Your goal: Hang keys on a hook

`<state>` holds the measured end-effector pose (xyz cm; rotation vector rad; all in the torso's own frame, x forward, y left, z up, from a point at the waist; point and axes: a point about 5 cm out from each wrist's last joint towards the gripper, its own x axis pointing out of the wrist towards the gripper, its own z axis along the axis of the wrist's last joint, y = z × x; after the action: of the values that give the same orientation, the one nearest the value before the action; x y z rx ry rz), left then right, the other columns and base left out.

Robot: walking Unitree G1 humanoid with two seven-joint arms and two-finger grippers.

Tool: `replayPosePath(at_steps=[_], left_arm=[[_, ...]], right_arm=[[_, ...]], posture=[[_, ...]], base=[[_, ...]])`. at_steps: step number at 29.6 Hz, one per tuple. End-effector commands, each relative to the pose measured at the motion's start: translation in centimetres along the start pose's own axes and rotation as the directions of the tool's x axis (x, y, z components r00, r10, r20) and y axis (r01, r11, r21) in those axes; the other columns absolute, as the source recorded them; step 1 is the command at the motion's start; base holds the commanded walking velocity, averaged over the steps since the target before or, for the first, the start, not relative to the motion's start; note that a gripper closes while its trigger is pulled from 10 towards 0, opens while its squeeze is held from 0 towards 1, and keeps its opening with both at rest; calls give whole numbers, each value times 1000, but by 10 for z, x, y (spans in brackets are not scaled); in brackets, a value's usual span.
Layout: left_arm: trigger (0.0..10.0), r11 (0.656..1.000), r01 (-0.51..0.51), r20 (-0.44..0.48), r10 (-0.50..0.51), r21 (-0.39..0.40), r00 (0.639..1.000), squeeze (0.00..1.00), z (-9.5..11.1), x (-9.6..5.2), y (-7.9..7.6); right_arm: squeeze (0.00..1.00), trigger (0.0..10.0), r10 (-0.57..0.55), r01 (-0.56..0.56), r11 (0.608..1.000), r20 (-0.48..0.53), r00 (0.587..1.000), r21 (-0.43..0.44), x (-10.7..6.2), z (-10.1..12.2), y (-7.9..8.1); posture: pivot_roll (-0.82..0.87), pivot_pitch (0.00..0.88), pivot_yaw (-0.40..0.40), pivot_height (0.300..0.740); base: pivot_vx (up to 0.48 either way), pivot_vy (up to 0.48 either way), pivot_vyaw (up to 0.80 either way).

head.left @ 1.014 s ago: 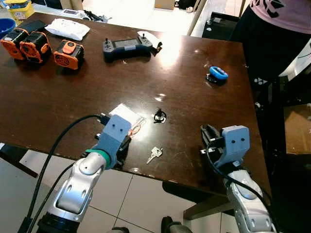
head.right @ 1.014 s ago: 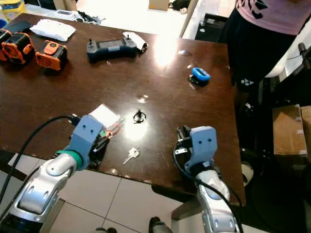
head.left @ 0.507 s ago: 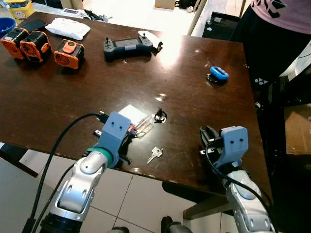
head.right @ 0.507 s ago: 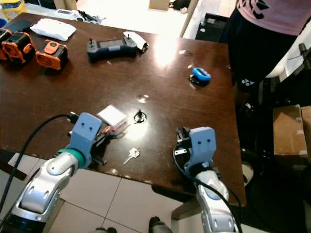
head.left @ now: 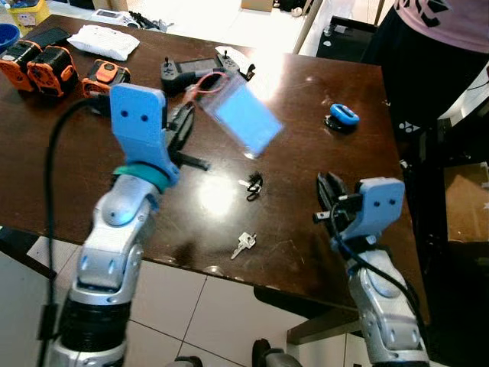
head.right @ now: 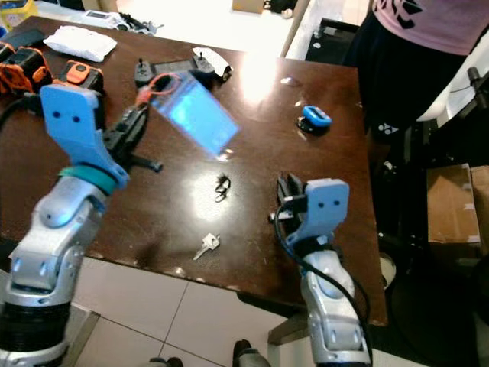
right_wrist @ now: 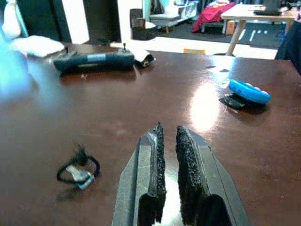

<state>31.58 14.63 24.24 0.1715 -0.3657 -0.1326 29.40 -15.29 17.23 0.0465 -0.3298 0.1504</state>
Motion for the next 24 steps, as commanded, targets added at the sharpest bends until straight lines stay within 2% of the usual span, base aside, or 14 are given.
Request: replayPosePath(at_steps=[1, 7, 9, 10, 14, 16, 19, 21, 23, 24], left_arm=[[10000, 999, -3, -27, 4, 42, 1000, 0, -12, -8, 1], [10000, 999, -18, -44, 19, 28, 999, 0, -17, -15, 6], [10000, 1000, -15, -73, 13, -25, 997, 0, -21, -18, 4], [10000, 1000, -15, -73, 13, -25, 997, 0, -21, -18, 4], [10000, 988, 3, -135, -23, -151, 991, 0, -31, -21, -6], [10000, 988, 3, -135, -23, -151, 991, 0, -31, -21, -6], [10000, 954, 22, -178, -78, -300, 981, 0, -38, -24, -15], [10000, 947, 26, -188, -91, -319, 978, 0, -39, -25, -17], [10000, 952, 38, -188, -98, -302, 977, 0, -40, -24, -19], [10000, 966, 55, -186, -104, -253, 977, 0, -40, -24, -21]], right_arm=[[0, 10000, -4, 4, 1000, -16, 1000, 15, -5, -3, 3], [0, 10000, -19, 19, 1000, -17, 1000, 15, -5, -3, 4], [0, 10000, -38, 38, 999, -13, 999, 14, -1, -2, 2], [0, 10000, -38, 38, 999, -13, 999, 14, -1, -2, 2], [0, 10000, -40, 40, 999, -11, 999, 6, 4, 0, 4], [0, 10000, -40, 40, 999, -11, 999, 6, 4, 0, 4], [0, 10000, -43, 43, 999, -20, 999, -14, 4, -2, 5], [0, 10000, -45, 44, 999, -25, 999, -27, 4, -2, 5], [0, 10000, -48, 47, 998, -29, 998, -39, 4, -3, 5], [0, 10000, -49, 48, 997, -29, 998, -52, 4, -3, 5]], posture=[[-63, 154, 36, 740], [-63, 150, 32, 740], [-56, 141, 23, 740], [-56, 141, 23, 740], [-55, 134, 12, 740], [-55, 134, 12, 740], [-60, 129, -7, 740], [-63, 125, -12, 740], [-64, 125, -12, 740], [-66, 124, -12, 740]], base=[[0, 0, 0], [0, 0, 0], [0, 0, 0], [0, 0, 0], [0, 0, 0], [0, 0, 0], [0, 0, 0], [0, 0, 0], [0, 0, 0], [0, 0, 0]])
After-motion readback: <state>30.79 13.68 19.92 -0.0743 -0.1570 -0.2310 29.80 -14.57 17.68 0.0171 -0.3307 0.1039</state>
